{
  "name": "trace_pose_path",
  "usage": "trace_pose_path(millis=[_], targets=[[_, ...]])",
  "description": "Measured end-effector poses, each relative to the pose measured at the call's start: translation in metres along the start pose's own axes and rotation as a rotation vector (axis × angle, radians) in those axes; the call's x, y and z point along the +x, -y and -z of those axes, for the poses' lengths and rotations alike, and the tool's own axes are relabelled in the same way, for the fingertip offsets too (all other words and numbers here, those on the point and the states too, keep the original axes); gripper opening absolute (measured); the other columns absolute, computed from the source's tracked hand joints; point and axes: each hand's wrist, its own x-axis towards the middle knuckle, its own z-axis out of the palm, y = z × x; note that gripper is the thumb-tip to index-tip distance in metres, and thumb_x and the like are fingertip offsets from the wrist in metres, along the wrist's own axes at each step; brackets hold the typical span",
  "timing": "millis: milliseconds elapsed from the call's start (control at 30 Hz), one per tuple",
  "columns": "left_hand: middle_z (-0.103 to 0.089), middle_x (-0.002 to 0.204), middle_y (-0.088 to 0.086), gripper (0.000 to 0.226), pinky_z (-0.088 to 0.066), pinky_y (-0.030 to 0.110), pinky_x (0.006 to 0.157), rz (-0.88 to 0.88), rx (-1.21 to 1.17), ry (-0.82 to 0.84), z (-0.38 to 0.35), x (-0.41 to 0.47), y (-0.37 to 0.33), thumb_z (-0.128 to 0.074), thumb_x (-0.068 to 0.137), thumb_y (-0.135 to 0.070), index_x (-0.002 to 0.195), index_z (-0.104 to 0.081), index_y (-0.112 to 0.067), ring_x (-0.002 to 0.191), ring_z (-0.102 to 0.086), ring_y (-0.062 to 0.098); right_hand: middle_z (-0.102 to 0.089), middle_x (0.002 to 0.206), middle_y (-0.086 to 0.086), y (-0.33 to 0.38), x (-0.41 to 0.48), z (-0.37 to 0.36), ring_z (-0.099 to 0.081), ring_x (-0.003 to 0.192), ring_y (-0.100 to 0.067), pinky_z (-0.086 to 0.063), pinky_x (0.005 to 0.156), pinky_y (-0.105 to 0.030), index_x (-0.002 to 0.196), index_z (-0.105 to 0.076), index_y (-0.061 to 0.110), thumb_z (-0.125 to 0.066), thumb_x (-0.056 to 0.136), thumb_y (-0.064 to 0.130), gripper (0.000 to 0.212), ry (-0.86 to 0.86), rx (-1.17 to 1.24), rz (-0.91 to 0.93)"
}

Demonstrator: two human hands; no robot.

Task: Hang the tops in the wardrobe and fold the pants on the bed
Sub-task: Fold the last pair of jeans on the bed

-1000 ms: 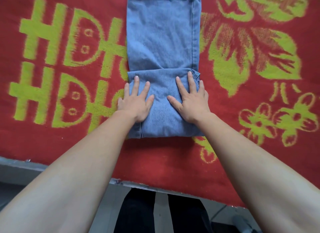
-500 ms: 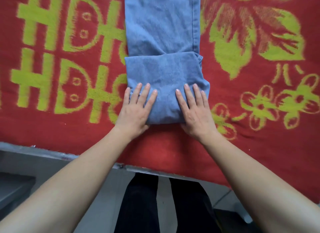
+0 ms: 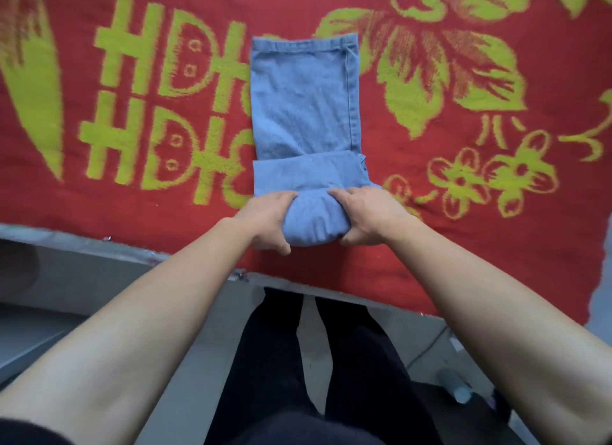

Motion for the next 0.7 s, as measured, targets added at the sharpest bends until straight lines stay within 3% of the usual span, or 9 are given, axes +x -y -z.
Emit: trace_pose_path(millis=[133,233,300,367,433,500,633,700], targets=[[-0.051,0.133,0.001,0.096,-0.047,0.029,0.094,0.019,-0.129,0.261,-0.013,-0.04,-0.019,-0.083,0.056,-0.039,0.141,-0.04,-0.025,0.116,-0.056,0.022,-0.054,0.117,-0.01,0.016,-0.041,-0.002,-0.062,0.101,-0.032,-0.053,0.085,-0.036,0.135,-0.049,0.028,-0.074,0.059,0.057,0.085,0.264,0.064,-0.015],[-0.032,0.127,0.002,0.104,-0.049,0.036,0.098,0.063,-0.209,0.381,-0.018,-0.051,-0.02,-0.082,0.057,-0.04,0.148,-0.033,-0.025,0.115,-0.05,0.023,-0.045,0.117,-0.009,0.018,-0.052,0.001,-0.057,0.106,-0.032,-0.051,0.09,-0.036,0.142,-0.045,0.03,-0.074,0.061,0.06,0.091,0.384,0.125,-0.051],[-0.029,0.125,0.001,0.107,-0.05,0.033,0.096,0.073,-0.281,0.368,-0.009,-0.049,-0.016,-0.08,0.056,-0.039,0.15,-0.031,-0.026,0.115,-0.049,0.02,-0.051,0.115,-0.007,0.013,-0.046,0.013,-0.057,0.106,-0.029,-0.051,0.088,-0.034,0.139,-0.049,0.029,-0.076,0.062,0.057,0.086,0.394,0.169,-0.057],[-0.04,0.128,0.003,0.1,-0.052,0.029,0.088,0.086,-0.41,0.288,0.007,-0.042,-0.006,-0.08,0.056,-0.034,0.145,-0.036,-0.024,0.109,-0.054,0.019,-0.06,0.126,-0.007,0.004,-0.031,0.029,-0.058,0.112,-0.028,-0.05,0.092,-0.032,0.138,-0.051,0.027,-0.078,0.064,0.05,0.083,0.35,0.225,-0.073],[-0.054,0.124,0.003,0.094,-0.053,0.03,0.083,0.142,-0.575,0.19,0.025,-0.031,0.011,-0.079,0.052,-0.033,0.137,-0.041,-0.02,0.098,-0.061,0.018,-0.056,0.14,-0.006,-0.008,-0.012,0.048,-0.055,0.124,-0.026,-0.044,0.1,-0.029,0.146,-0.045,0.024,-0.079,0.07,0.045,0.086,0.284,0.328,-0.123],[-0.062,0.113,0.003,0.084,-0.052,0.031,0.082,0.219,-0.712,0.001,0.039,-0.013,0.029,-0.075,0.045,-0.041,0.123,-0.051,-0.018,0.095,-0.063,0.017,-0.057,0.139,-0.008,-0.021,0.01,0.063,-0.055,0.124,-0.025,-0.041,0.1,-0.027,0.147,-0.045,0.023,-0.078,0.074,0.041,0.082,0.151,0.451,-0.177],[-0.06,0.104,0.001,0.046,-0.049,0.033,0.087,0.506,-0.99,-0.683,0.048,0.031,0.061,-0.064,0.079,-0.03,0.12,-0.054,-0.013,0.096,-0.06,0.022,-0.055,0.137,-0.01,-0.04,0.06,0.062,-0.052,0.127,-0.028,-0.04,0.105,-0.035,0.146,-0.045,0.023,-0.061,0.089,0.04,0.061,-0.341,0.521,-0.345],[-0.059,0.122,0.005,0.05,-0.048,0.039,0.097,0.561,-0.941,-0.714,0.045,0.046,0.07,-0.059,0.084,-0.036,0.129,-0.051,-0.015,0.111,-0.059,0.027,-0.045,0.146,-0.012,-0.046,0.076,0.052,-0.044,0.135,-0.029,-0.036,0.11,-0.038,0.151,-0.037,0.022,-0.053,0.094,0.041,0.062,-0.331,0.497,-0.403]])
